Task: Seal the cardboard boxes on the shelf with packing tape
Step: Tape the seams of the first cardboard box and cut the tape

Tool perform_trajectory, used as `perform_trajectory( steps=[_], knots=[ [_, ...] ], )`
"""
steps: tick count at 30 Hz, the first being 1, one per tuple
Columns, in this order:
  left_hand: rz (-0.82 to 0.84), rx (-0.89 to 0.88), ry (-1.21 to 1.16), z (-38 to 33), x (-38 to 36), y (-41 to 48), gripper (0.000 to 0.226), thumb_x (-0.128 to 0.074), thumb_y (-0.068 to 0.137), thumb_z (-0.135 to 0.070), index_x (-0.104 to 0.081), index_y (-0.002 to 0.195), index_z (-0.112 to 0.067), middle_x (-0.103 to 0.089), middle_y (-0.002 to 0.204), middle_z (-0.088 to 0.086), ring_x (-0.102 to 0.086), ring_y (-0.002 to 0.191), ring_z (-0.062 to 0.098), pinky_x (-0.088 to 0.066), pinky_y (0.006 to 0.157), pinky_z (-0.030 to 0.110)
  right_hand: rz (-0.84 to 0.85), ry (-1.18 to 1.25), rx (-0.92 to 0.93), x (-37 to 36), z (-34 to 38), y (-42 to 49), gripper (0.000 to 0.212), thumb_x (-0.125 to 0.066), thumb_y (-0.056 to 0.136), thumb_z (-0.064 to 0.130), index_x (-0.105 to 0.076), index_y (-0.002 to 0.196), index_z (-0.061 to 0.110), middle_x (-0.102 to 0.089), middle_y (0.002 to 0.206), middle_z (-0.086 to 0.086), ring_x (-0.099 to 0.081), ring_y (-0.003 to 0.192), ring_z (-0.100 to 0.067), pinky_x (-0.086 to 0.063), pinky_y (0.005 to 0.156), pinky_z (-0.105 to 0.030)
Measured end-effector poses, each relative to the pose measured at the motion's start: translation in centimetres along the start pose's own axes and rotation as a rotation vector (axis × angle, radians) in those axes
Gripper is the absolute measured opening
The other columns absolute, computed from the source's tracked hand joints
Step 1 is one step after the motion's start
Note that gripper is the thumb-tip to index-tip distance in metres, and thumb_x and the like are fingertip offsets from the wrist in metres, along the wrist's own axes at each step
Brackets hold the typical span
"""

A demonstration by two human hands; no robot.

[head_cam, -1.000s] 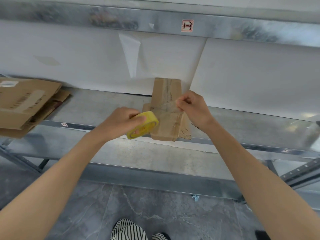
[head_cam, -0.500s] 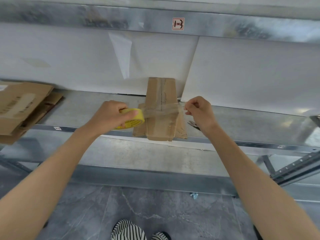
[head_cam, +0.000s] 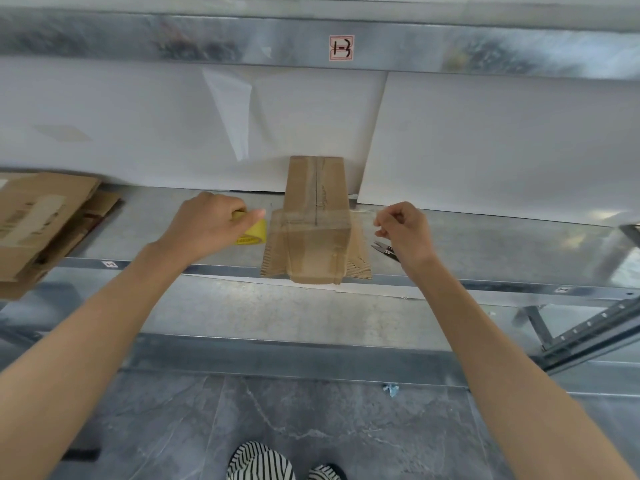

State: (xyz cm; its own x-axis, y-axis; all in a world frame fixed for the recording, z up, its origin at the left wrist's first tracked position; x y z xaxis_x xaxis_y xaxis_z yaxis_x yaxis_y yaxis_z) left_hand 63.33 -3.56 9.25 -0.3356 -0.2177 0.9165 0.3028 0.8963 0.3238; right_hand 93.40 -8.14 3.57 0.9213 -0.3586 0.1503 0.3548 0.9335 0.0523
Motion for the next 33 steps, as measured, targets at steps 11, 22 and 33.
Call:
perform_trajectory(
  steps=[11,22,33],
  knots=[
    [0.009,0.005,0.086,0.8,-1.9,1.5,0.042,-0.047,0.089,-0.059,-0.058,0.066,-0.026,-0.052,0.061,0.000,-0.046,0.066,0.022,-0.029,0.060,0.031,0.031,0.009,-0.071,-0.5,-2.1,1.0,0.018,-0.051,0.089,-0.001,-0.053,0.076,0.011,-0.061,0.072,-0.001,-0.055,0.056,-0.003,-0.048,0.058,-0.015],
    [0.026,0.104,0.054,0.1,-6.5,0.5,0.041,-0.051,0.091,-0.049,-0.062,0.075,-0.012,-0.057,0.063,0.006,-0.045,0.061,0.024,-0.030,0.058,0.030,-0.013,0.019,-0.191,-2.7,-5.7,0.6,0.015,-0.059,0.090,0.023,-0.052,0.080,0.015,-0.053,0.071,0.000,-0.049,0.062,-0.011,-0.048,0.057,-0.020],
    [-0.038,0.120,0.036,-0.7,-7.1,0.0,0.036,-0.054,0.092,-0.039,-0.059,0.072,-0.010,-0.049,0.057,-0.002,-0.041,0.052,0.022,-0.021,0.049,0.025,0.069,-0.469,-0.060,-4.5,-10.4,0.6,0.012,-0.045,0.097,0.020,-0.050,0.096,0.010,-0.057,0.086,0.000,-0.052,0.080,-0.019,-0.041,0.061,-0.028]
  ],
)
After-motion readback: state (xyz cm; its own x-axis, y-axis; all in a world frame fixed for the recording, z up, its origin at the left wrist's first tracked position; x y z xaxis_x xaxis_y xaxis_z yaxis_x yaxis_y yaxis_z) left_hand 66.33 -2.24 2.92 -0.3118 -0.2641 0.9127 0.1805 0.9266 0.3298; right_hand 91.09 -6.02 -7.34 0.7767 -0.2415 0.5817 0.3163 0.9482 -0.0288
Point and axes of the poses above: each hand's wrist, its own y-axis towards the middle knuckle, its own x-axis out of the back of the hand, z = x × y, the point moved 8 cm from there along y, towards the middle knuckle
